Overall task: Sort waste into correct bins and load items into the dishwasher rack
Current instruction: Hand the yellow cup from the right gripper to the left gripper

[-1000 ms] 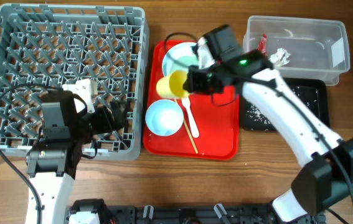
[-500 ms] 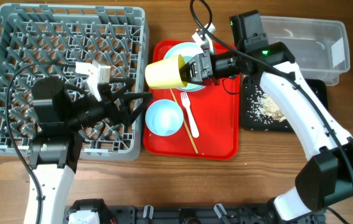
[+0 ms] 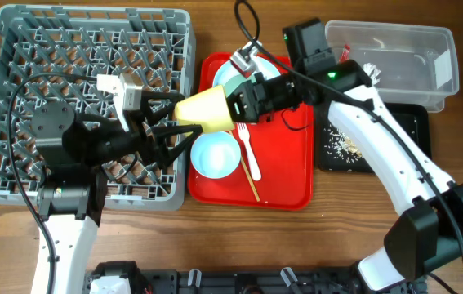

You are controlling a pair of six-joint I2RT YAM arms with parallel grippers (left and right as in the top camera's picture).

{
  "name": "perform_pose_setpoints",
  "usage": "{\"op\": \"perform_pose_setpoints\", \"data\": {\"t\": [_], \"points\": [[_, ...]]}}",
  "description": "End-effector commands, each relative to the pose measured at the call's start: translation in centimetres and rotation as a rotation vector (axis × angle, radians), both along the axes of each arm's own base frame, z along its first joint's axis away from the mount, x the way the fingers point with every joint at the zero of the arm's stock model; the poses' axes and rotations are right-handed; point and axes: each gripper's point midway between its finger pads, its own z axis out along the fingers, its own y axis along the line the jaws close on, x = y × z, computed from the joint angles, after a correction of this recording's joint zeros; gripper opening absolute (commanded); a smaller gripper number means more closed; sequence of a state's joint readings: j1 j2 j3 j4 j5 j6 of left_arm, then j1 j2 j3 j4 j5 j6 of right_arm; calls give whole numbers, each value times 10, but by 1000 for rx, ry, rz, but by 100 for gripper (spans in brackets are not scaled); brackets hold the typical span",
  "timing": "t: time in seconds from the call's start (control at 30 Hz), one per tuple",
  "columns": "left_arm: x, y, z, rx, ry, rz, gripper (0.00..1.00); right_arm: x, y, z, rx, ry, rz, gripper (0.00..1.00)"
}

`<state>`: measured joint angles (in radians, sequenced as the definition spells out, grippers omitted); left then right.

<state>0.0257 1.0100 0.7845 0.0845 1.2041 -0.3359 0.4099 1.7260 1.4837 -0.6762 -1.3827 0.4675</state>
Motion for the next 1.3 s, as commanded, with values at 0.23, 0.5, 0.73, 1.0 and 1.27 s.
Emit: {"op": "perform_pose_setpoints", "data": {"t": [0.23, 0.5, 0.73, 1.0, 1.27], "points": [[-17, -6, 12, -19, -33, -114, 100, -22, 15, 21, 71, -14, 98, 4], [-24, -7, 15, -20, -59, -156, 82, -24, 16, 21, 70, -13, 101, 4], [-25, -8, 15, -21, -58, -163, 77, -22, 17, 31, 104, -16, 120, 5], [-25, -8, 15, -21, -60, -162, 78, -21, 18, 31, 108, -24, 119, 4], [-24, -7, 22, -12, -130, -162, 80, -21, 18, 31, 108, -23, 120, 4]]}}
